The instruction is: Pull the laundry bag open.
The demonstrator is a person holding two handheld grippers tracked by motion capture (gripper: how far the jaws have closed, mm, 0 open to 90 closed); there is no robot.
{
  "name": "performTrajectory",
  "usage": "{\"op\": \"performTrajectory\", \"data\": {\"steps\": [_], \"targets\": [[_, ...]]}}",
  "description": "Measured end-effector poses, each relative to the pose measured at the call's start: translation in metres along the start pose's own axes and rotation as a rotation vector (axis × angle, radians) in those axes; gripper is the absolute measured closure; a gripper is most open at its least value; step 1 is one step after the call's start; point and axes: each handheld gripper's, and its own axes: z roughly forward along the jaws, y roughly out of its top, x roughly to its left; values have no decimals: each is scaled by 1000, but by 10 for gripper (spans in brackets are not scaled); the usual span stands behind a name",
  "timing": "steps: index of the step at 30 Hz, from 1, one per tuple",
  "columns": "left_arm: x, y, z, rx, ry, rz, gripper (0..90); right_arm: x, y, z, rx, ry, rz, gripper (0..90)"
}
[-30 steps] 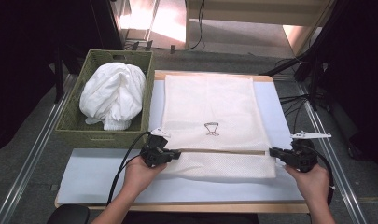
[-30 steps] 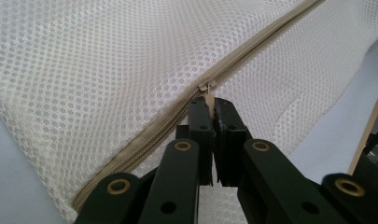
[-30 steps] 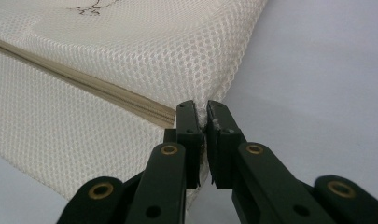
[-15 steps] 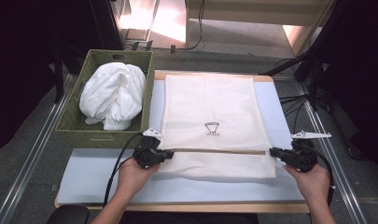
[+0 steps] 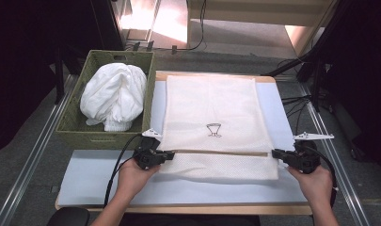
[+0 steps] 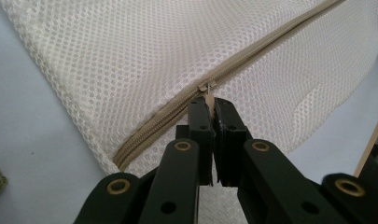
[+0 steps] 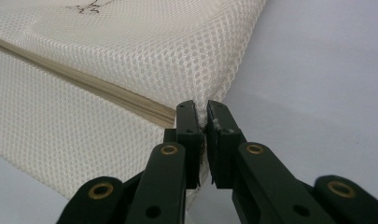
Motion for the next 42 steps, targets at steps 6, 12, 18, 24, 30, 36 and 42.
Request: {"op": "performTrajectory", "data": {"steps": [6, 12, 18, 24, 30, 36, 42], "targets": [[8, -6, -8, 12, 24, -23, 882, -2, 0, 0, 3, 2, 0, 857], [12, -11, -20, 40, 76, 9, 882, -5, -1, 1, 5, -1, 1, 857], [15, -13, -26, 36, 88, 13, 881, -5, 0, 2, 13, 8, 11, 857], [19, -20, -16, 44, 81, 4, 877, -5, -2, 6, 24, 2, -9, 857], [17, -20, -11, 57, 89, 17, 876, -7, -5, 13, 42, 2, -10, 853], [15, -20, -3, 73, 89, 26, 875, -11, -7, 22, 64, 17, -18, 848], [12, -21, 5, 87, 72, 27, 873, -8, -7, 31, 86, 32, -29, 843]]}}
